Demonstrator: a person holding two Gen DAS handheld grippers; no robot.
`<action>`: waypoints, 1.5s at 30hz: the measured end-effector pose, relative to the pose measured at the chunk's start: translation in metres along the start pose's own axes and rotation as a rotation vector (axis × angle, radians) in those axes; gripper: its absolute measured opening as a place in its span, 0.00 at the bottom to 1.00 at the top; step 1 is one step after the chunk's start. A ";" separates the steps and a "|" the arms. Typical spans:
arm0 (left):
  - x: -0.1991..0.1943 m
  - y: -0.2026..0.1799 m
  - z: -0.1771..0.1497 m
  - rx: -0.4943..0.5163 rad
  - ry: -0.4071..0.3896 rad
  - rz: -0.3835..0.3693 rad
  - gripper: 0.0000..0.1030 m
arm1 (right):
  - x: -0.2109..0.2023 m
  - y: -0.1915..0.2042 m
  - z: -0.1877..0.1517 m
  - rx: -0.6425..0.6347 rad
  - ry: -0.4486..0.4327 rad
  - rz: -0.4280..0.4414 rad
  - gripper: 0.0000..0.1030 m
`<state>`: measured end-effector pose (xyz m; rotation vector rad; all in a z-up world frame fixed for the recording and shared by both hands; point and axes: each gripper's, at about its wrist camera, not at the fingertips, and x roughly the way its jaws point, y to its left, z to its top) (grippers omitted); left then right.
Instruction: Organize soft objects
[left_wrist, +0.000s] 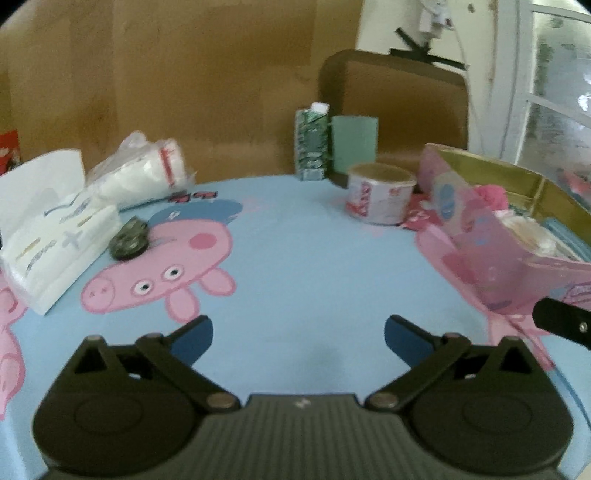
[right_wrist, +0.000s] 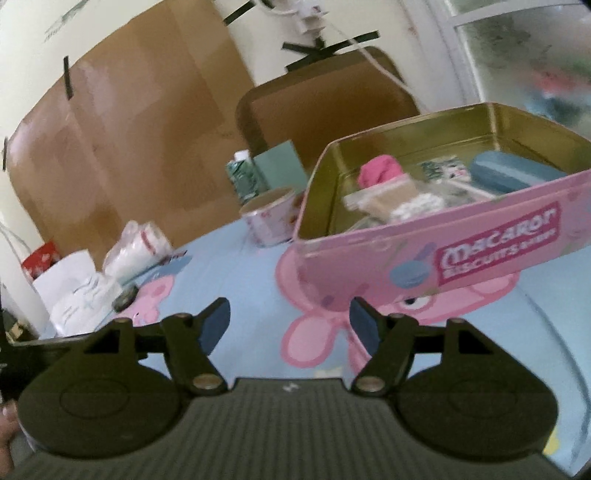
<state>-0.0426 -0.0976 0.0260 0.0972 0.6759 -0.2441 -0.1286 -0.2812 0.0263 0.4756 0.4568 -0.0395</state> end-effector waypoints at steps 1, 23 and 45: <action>0.001 0.002 -0.001 -0.004 0.006 0.010 1.00 | 0.001 0.002 -0.001 -0.002 0.006 0.002 0.71; -0.002 0.005 -0.008 0.031 -0.004 0.030 1.00 | -0.001 0.011 -0.010 0.039 0.016 -0.007 0.71; -0.001 0.012 -0.013 0.036 -0.005 0.025 1.00 | 0.006 0.018 -0.015 0.033 0.038 0.012 0.71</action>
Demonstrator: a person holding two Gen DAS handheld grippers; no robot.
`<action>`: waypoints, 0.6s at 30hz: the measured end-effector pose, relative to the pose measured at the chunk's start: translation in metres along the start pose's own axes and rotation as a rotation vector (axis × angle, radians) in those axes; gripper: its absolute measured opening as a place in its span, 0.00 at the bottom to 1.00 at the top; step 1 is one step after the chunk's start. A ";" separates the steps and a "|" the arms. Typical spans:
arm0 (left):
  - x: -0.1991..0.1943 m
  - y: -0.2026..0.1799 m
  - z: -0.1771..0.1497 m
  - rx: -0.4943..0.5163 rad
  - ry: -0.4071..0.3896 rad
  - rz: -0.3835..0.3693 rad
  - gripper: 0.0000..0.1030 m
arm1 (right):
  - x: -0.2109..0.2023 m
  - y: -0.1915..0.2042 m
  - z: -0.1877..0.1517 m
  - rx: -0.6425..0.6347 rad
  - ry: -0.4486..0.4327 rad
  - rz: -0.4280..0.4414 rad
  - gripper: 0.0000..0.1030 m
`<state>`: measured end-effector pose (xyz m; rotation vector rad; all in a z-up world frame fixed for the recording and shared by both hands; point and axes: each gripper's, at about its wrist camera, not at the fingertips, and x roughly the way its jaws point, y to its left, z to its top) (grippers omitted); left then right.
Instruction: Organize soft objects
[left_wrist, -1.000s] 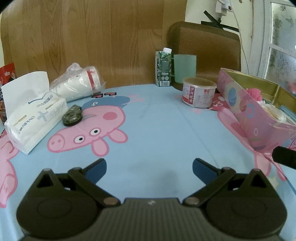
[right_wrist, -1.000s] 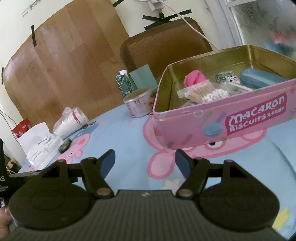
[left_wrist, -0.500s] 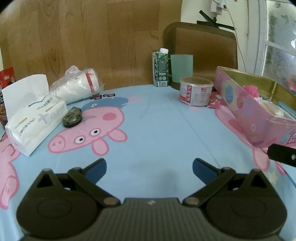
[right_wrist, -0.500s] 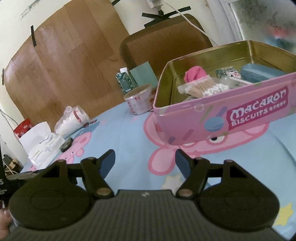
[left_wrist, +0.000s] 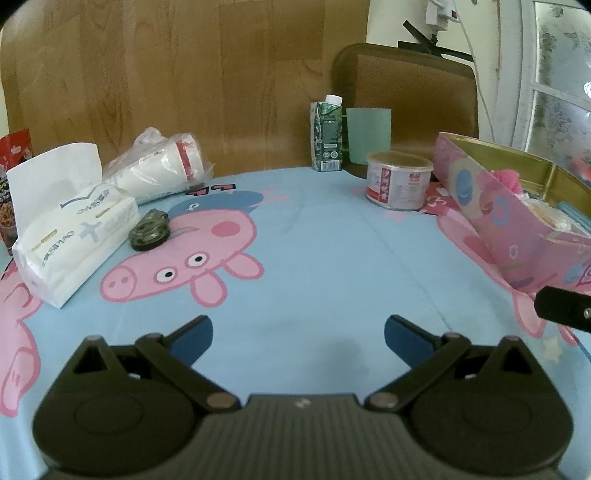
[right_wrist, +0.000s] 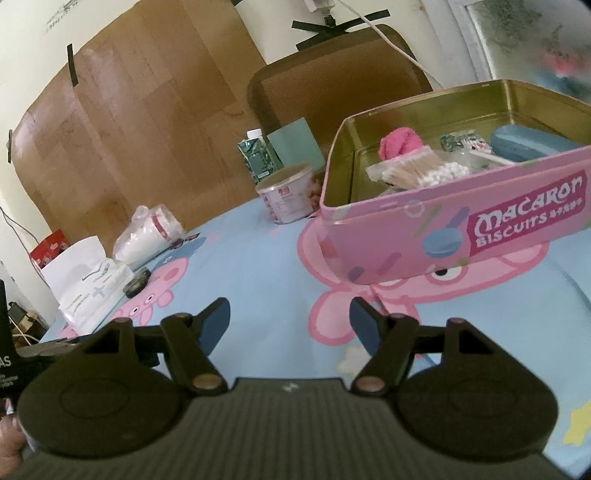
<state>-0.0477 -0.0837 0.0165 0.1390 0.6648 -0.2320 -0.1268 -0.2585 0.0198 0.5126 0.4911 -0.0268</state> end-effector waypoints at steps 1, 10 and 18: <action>0.000 0.001 0.000 0.001 0.000 0.000 1.00 | 0.000 0.000 0.000 0.001 0.002 0.001 0.71; 0.002 0.025 -0.002 -0.040 -0.007 0.019 1.00 | 0.011 0.012 0.001 -0.039 0.024 0.024 0.71; 0.006 0.129 -0.011 -0.341 -0.124 0.220 1.00 | 0.088 0.079 0.026 -0.293 0.092 0.172 0.71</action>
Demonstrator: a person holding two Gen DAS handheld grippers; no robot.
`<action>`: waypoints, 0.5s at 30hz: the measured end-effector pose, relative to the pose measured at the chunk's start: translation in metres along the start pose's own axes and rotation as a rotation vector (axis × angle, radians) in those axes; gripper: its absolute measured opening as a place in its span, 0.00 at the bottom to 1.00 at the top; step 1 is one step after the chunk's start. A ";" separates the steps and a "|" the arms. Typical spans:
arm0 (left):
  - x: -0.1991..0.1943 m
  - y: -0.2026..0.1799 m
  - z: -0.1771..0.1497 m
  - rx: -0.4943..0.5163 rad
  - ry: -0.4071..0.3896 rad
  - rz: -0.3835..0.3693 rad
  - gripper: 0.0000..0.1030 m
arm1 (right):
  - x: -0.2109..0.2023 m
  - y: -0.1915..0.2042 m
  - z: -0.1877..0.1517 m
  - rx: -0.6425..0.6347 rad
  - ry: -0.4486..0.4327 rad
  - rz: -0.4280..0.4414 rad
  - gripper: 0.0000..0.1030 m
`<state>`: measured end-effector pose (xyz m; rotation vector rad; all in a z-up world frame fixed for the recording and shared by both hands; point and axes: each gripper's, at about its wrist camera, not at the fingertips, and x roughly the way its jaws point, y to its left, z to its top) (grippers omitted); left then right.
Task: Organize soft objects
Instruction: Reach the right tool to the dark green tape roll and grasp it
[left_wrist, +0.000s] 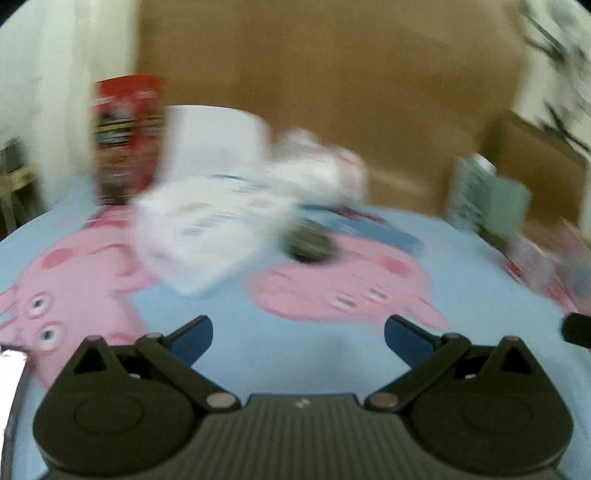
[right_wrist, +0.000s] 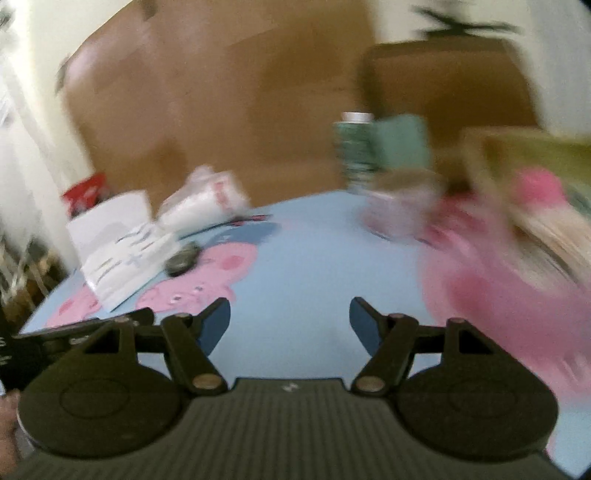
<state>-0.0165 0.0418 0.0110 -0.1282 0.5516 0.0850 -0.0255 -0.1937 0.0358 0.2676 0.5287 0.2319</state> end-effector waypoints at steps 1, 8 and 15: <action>0.003 0.013 0.000 -0.055 -0.013 0.011 1.00 | 0.020 0.007 0.008 -0.036 0.016 0.028 0.71; 0.007 0.055 0.004 -0.307 -0.050 -0.073 0.98 | 0.154 0.073 0.044 -0.214 0.134 0.199 0.71; 0.007 0.058 0.005 -0.316 -0.071 -0.078 0.95 | 0.208 0.108 0.041 -0.304 0.220 0.229 0.60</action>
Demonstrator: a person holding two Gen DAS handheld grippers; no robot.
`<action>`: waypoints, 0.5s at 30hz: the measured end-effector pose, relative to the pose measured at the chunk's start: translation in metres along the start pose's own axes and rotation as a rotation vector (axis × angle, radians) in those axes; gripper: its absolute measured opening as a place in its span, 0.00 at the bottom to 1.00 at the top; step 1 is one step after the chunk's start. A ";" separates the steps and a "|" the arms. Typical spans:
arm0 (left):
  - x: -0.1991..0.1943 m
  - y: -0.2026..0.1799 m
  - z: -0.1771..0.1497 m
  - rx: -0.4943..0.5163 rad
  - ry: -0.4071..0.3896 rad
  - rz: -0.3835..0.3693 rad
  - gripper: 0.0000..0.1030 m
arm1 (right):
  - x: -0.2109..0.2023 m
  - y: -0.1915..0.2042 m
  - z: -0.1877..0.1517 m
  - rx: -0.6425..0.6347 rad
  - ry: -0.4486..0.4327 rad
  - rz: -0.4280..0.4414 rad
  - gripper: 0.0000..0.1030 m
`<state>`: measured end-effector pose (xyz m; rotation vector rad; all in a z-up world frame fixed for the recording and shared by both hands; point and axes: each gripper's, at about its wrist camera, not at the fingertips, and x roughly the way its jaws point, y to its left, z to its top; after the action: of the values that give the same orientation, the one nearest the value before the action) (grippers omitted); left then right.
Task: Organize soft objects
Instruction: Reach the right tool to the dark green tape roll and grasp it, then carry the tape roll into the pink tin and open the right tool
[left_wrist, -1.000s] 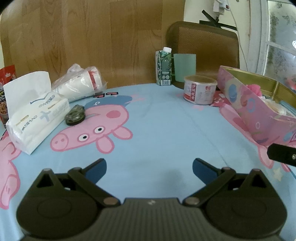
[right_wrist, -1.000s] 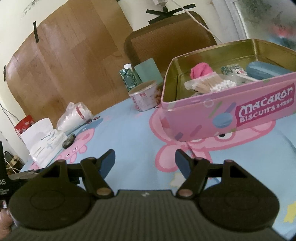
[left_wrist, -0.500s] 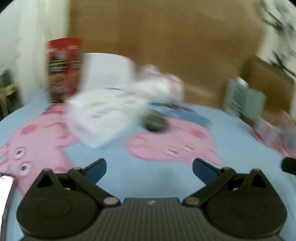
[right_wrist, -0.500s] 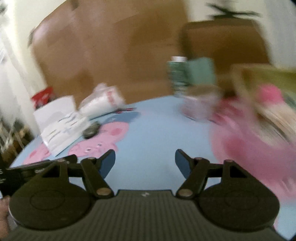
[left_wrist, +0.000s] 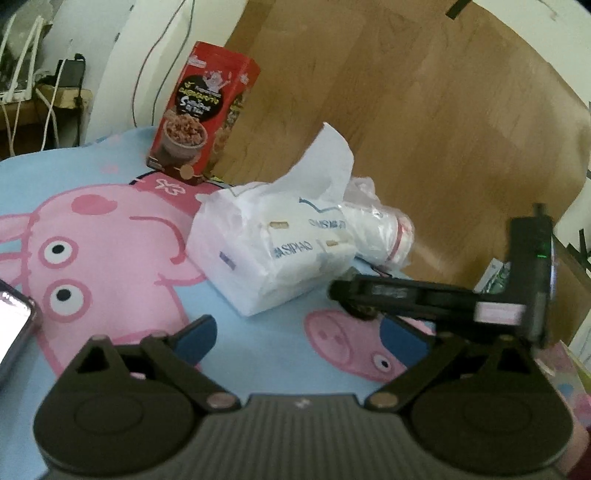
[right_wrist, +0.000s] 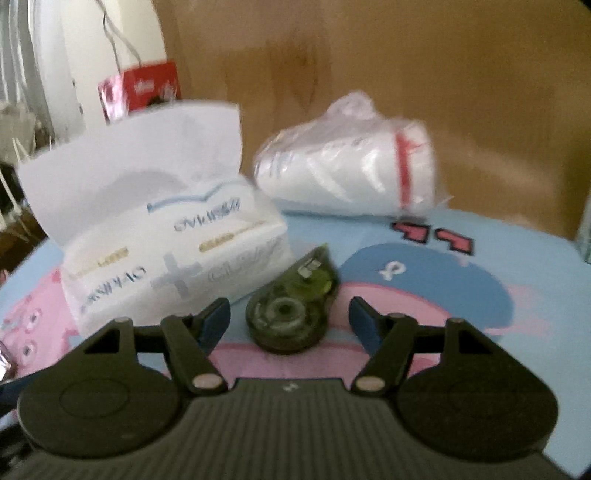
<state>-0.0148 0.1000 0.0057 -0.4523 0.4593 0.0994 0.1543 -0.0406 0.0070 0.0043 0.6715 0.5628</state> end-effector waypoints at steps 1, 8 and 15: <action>0.000 -0.001 0.000 0.010 -0.002 -0.003 0.95 | 0.001 0.005 -0.001 -0.042 -0.007 -0.032 0.53; -0.001 -0.004 -0.002 0.028 0.005 -0.029 0.95 | -0.051 0.002 -0.036 -0.054 -0.004 -0.071 0.51; 0.004 -0.038 -0.019 0.114 0.273 -0.413 0.86 | -0.176 -0.011 -0.129 0.055 -0.056 -0.074 0.51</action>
<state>-0.0113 0.0572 0.0040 -0.4416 0.6267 -0.3897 -0.0291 -0.1599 0.0065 0.0463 0.6299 0.4714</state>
